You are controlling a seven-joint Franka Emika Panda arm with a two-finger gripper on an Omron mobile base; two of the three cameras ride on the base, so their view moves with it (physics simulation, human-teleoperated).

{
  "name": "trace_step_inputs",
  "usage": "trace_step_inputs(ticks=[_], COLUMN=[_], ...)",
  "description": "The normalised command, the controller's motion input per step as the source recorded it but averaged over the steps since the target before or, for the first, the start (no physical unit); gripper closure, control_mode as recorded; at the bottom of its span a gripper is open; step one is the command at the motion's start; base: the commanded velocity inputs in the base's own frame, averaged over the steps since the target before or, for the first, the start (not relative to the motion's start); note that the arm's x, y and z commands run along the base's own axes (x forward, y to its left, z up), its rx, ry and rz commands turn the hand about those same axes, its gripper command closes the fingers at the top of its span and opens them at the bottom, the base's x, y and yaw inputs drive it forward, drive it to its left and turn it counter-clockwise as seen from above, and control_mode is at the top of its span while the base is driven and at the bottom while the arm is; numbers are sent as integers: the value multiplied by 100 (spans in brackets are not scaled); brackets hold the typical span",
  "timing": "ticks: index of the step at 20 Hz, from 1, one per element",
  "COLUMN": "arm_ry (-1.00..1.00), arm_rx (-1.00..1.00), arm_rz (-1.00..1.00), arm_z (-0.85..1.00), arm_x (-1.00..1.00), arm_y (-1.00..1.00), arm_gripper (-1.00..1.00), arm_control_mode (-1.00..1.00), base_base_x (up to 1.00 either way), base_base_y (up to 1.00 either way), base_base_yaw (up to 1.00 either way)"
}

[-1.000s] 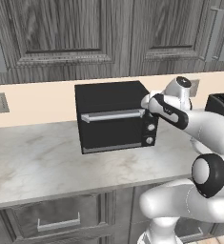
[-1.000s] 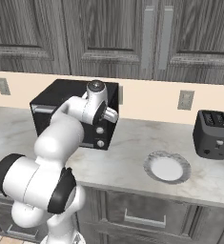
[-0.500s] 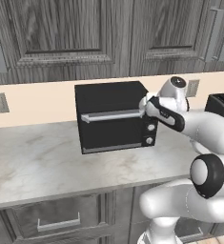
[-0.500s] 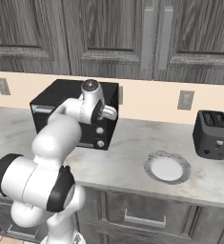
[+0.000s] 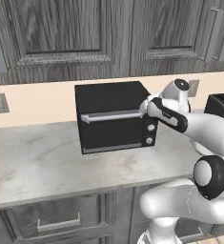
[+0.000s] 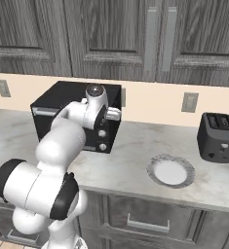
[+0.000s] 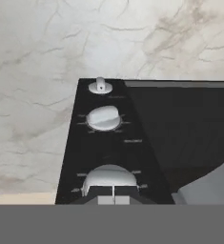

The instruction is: Pull the toaster oven rack outwards. Pick up the baguette from the plate and place it on the toaster oven rack. Close the toaster oven door fully and set the temperature to the lowest setting.

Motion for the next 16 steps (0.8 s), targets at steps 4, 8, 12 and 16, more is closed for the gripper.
trace_step_inputs(ticks=[4, 8, 12, 16], arm_ry=[8, 5, 4, 1], arm_rx=[-6, -22, -28, -31], arm_rz=[34, 32, 28, 25], arm_z=[-100, -100, -100, -100], arm_x=[47, 48, 42, 35], arm_y=[1, 19, 37, 48], arm_gripper=[100, 100, 100, 100], arm_control_mode=[-100, -100, -100, -100], base_base_x=[0, 0, 0, 0], base_base_y=[0, 0, 0, 0], base_base_yaw=[0, 0, 0, 0])
